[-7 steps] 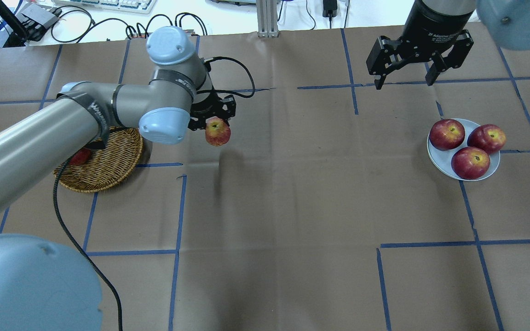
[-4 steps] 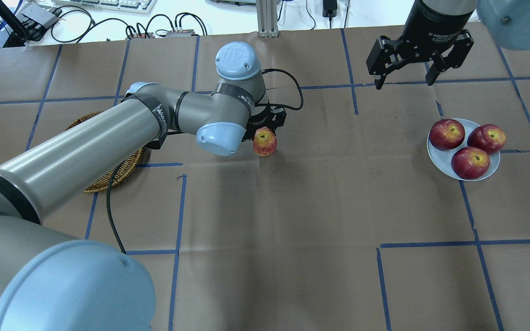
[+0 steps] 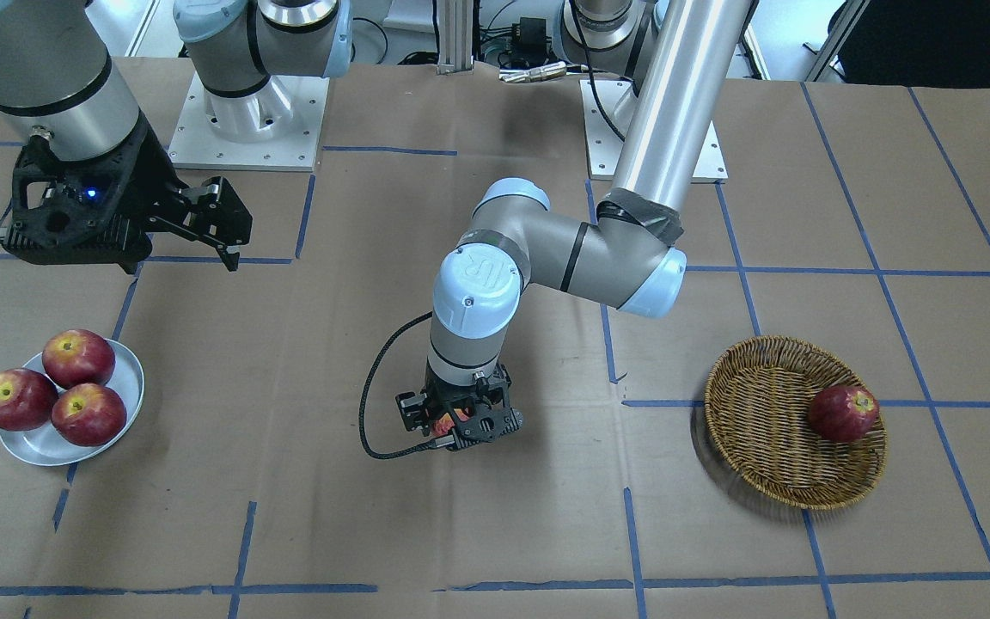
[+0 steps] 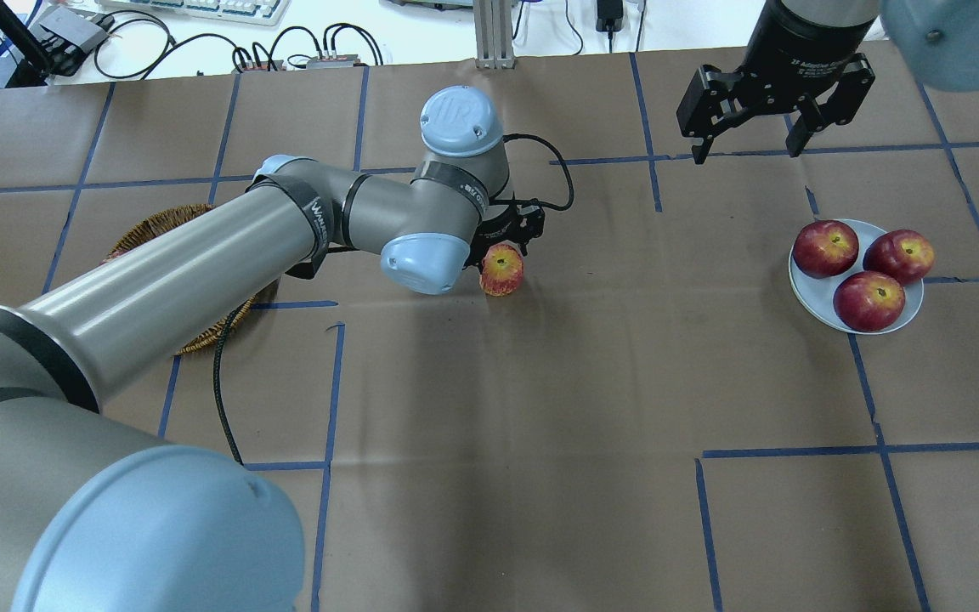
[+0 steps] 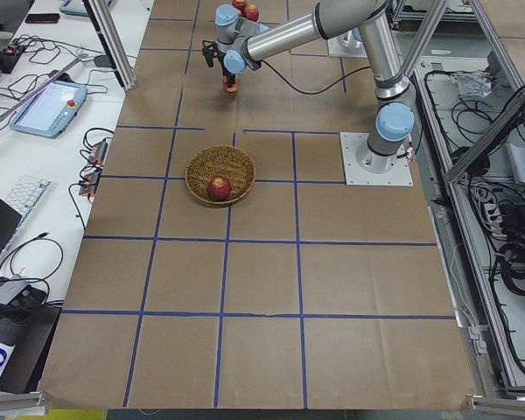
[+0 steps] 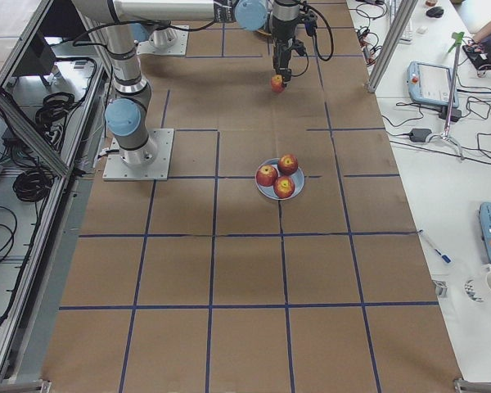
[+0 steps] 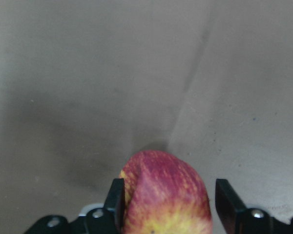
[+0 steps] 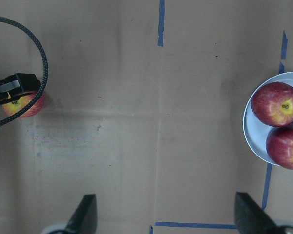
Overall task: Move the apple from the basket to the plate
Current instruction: 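Set the apple down on the table center and open the left gripper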
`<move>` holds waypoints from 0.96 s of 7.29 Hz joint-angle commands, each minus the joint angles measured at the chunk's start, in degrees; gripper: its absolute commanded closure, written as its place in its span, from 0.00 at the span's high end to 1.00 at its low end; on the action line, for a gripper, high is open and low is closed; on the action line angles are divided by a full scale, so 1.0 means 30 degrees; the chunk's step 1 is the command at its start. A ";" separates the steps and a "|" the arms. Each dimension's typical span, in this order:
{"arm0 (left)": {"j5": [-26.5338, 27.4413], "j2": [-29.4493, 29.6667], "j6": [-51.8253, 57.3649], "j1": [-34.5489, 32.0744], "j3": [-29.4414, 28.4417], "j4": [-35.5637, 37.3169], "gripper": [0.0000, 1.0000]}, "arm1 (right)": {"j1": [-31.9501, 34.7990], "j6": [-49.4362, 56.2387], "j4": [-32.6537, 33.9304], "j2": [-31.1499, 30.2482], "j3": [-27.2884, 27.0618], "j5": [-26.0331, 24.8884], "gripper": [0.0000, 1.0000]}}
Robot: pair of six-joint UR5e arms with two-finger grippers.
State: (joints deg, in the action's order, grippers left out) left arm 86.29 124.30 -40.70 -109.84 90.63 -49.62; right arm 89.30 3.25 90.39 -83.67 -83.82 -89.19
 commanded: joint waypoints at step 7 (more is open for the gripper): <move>0.1794 -0.5622 0.9592 0.3413 -0.1911 -0.9319 0.99 | 0.0146 -0.0321 0.0804 0.0378 0.0341 0.0024 1.00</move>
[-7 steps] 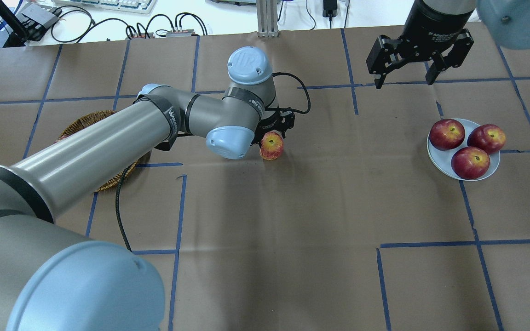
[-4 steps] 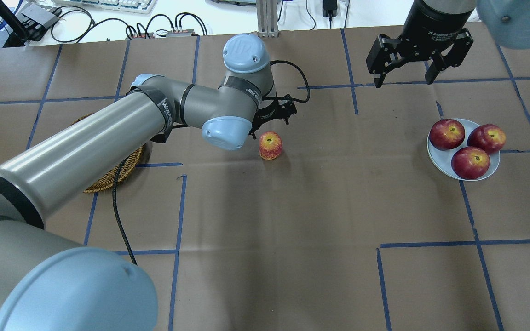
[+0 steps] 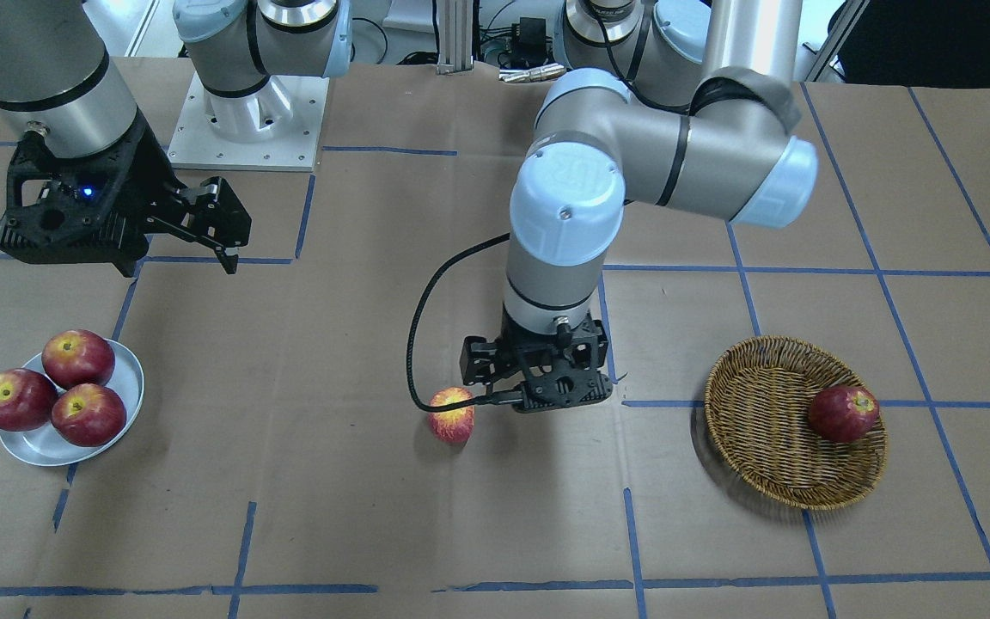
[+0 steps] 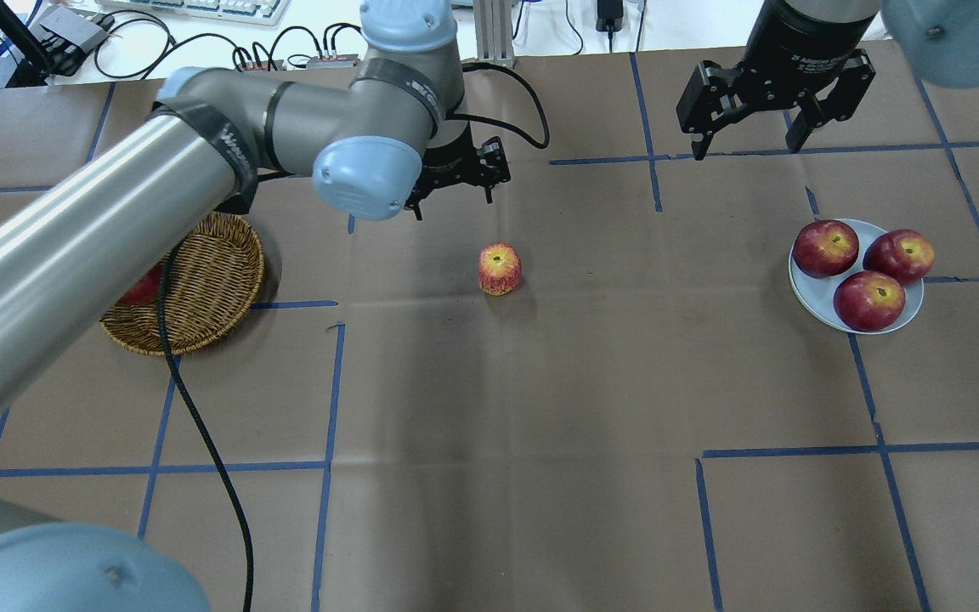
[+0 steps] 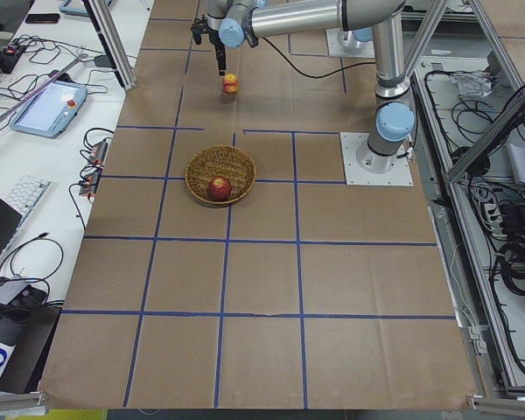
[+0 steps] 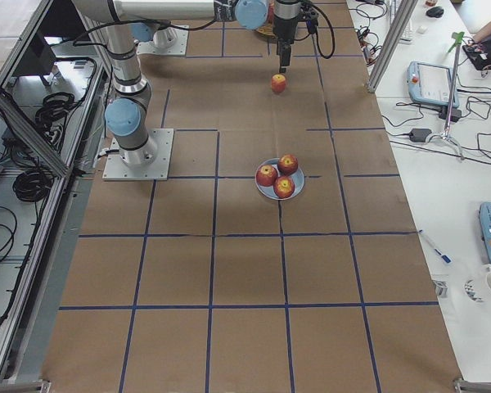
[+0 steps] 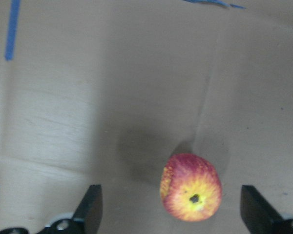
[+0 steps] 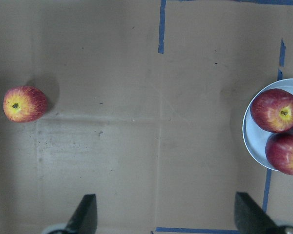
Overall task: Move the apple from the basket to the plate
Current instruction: 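Raise the left gripper back over the basket while the right gripper moves toward the apple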
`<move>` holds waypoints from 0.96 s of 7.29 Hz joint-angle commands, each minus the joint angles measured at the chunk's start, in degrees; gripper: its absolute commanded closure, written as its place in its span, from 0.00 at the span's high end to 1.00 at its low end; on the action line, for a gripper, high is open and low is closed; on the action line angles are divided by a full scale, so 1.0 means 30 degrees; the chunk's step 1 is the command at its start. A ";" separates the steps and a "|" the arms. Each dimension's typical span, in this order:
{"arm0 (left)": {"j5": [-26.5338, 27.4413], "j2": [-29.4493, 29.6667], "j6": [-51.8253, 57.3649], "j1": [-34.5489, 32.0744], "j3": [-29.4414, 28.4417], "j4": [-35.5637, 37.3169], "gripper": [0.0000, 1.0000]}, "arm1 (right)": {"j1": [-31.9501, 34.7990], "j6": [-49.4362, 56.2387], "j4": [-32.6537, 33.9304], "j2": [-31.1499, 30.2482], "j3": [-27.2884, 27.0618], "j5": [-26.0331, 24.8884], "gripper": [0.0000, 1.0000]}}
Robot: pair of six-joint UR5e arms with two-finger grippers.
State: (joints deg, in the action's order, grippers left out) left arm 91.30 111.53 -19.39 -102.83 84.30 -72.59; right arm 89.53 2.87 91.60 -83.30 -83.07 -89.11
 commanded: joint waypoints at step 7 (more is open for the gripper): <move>0.0066 -0.5328 0.6811 0.3927 0.0348 -0.6124 0.99 | 0.4280 -0.5189 0.1865 0.5081 0.3485 -0.0385 1.00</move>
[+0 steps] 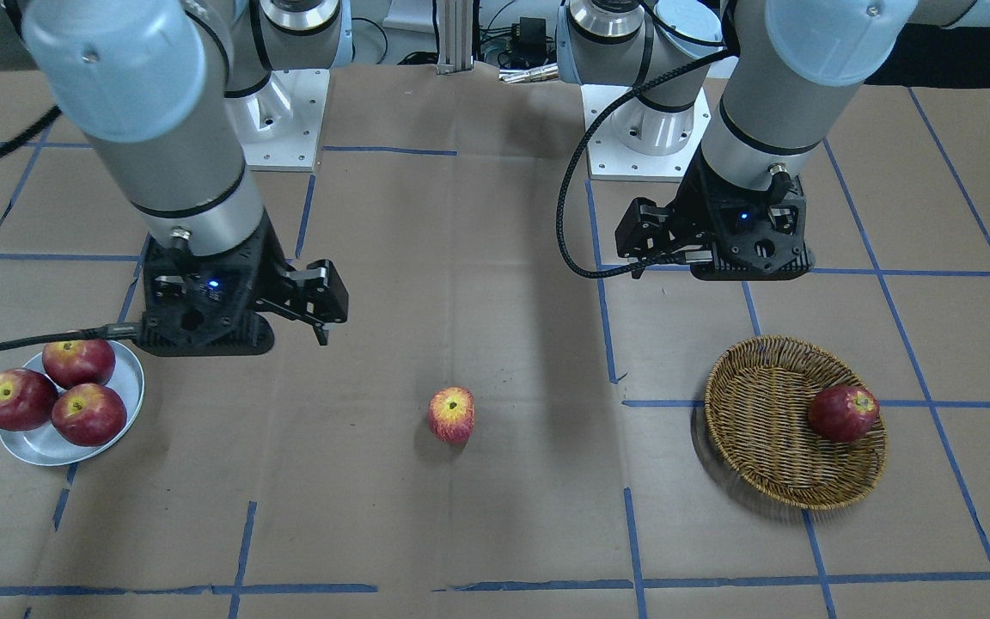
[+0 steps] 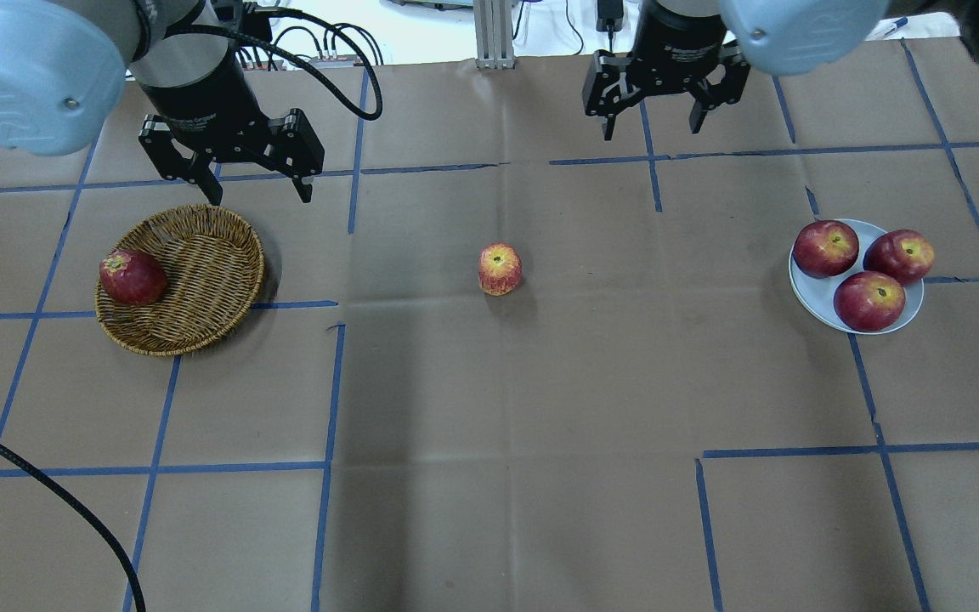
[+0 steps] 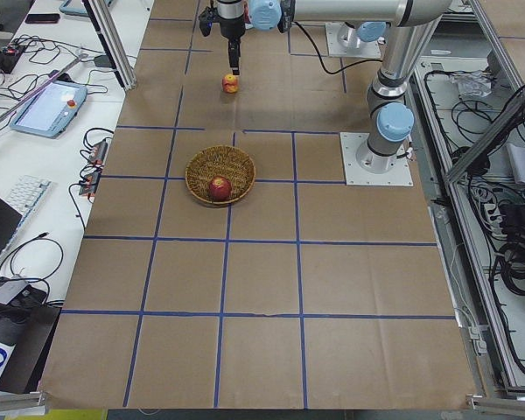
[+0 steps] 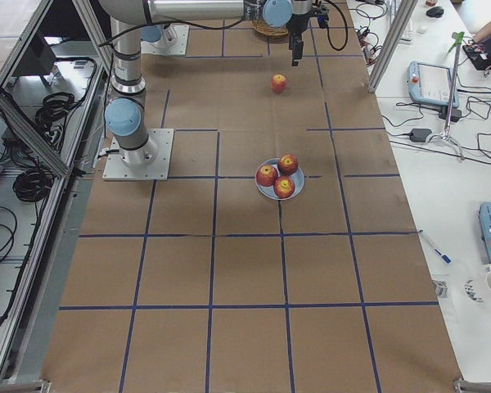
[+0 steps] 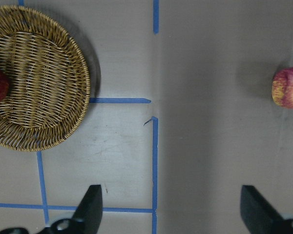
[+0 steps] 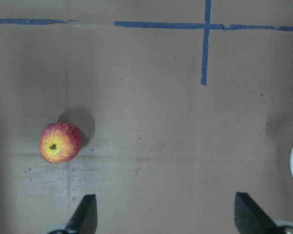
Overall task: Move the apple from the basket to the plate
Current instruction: 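Raise the left gripper back over the basket while the right gripper moves toward the apple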
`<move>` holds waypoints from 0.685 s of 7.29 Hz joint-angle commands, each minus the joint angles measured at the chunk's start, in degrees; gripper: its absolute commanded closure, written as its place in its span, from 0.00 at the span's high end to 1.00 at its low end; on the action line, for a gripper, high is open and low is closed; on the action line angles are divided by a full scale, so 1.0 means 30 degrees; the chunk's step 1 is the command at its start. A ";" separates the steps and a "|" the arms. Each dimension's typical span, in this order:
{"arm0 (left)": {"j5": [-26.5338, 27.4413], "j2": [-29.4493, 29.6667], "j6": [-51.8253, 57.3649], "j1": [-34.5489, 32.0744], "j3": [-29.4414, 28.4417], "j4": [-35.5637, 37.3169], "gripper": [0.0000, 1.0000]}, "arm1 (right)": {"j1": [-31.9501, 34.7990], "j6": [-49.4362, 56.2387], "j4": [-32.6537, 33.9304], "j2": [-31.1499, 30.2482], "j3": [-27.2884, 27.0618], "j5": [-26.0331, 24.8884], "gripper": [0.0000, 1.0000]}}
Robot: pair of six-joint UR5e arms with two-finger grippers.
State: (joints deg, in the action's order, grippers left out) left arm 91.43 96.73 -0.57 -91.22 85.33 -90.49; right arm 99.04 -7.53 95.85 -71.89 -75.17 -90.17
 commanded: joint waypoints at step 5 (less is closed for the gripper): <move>0.0078 -0.1275 0.0657 0.0112 0.0881 -0.0042 0.99 | 0.3902 -0.3349 0.4521 0.5063 -0.0048 -0.0062 1.00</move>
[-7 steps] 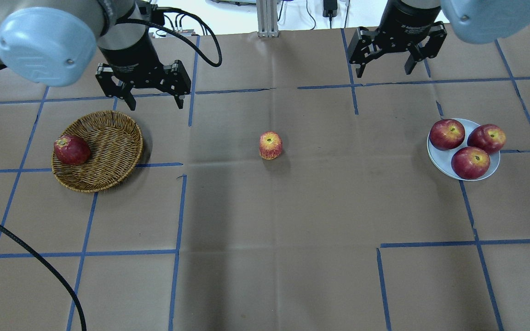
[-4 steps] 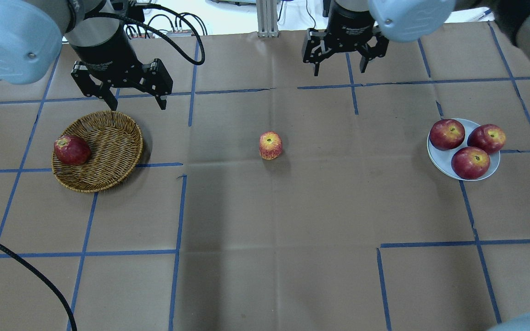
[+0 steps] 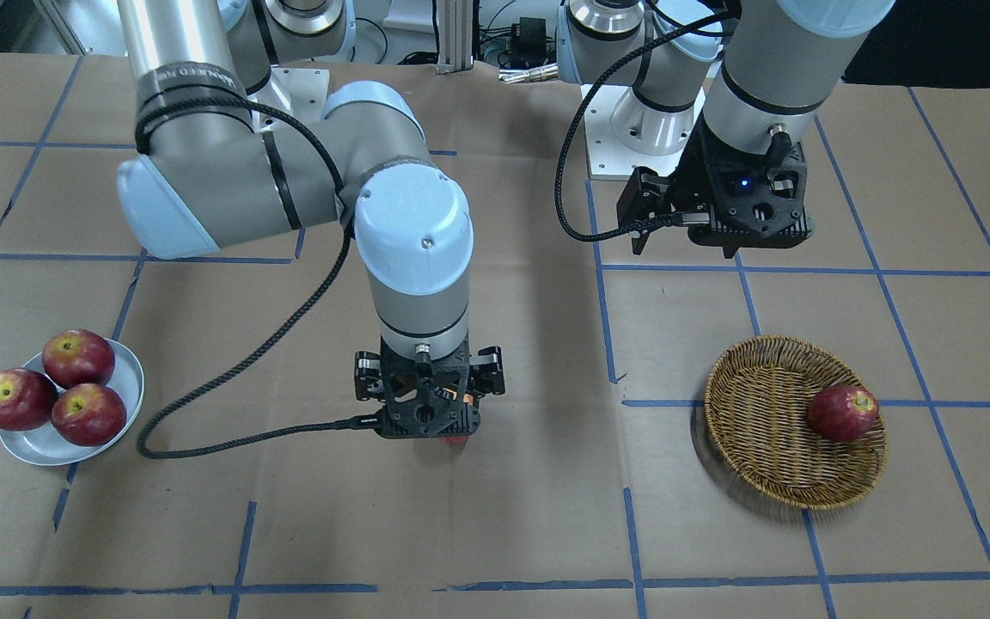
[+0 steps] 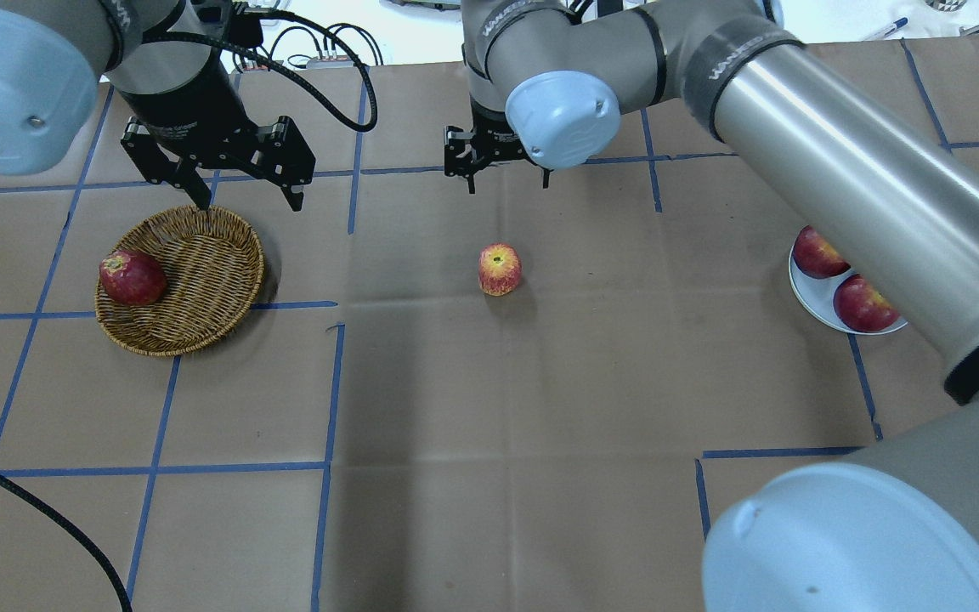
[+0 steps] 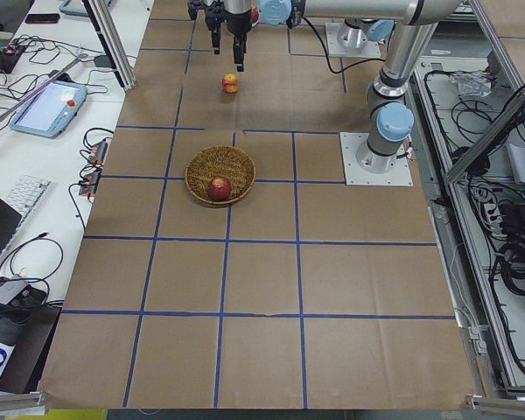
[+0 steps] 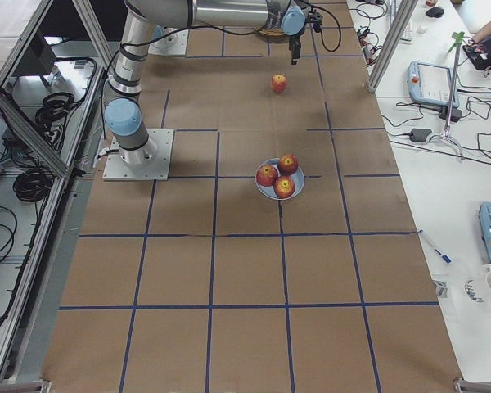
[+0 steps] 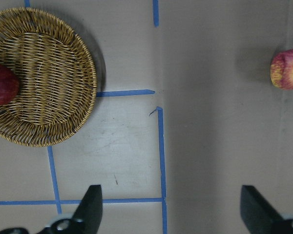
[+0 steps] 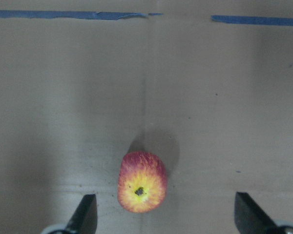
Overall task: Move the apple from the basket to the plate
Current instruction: 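Lower the right gripper onto the apple and close on it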
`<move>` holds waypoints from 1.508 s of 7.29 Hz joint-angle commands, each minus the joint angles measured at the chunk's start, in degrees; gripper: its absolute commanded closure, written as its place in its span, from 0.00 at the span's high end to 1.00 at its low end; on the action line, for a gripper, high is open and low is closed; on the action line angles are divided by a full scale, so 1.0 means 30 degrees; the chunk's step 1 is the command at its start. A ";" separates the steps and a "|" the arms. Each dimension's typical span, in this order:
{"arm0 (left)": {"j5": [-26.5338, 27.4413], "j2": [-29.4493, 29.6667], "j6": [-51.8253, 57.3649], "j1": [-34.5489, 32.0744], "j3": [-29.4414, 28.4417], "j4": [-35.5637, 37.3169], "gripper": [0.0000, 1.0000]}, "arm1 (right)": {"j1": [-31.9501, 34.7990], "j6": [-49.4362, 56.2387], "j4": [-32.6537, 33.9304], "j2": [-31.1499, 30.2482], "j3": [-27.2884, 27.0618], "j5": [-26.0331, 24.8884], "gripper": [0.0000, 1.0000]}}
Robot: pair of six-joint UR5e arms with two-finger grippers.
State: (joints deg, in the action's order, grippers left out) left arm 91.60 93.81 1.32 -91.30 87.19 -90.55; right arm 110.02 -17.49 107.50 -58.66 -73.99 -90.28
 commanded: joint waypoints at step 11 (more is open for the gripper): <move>-0.0036 -0.0215 0.0028 0.0258 0.0234 -0.0080 0.99 | 0.0474 -0.0089 0.4741 0.1713 -0.4282 0.0503 0.46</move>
State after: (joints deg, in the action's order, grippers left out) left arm 91.51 93.15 1.41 -90.55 87.94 -90.78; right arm 111.55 -17.81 121.34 -53.46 -86.92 -88.76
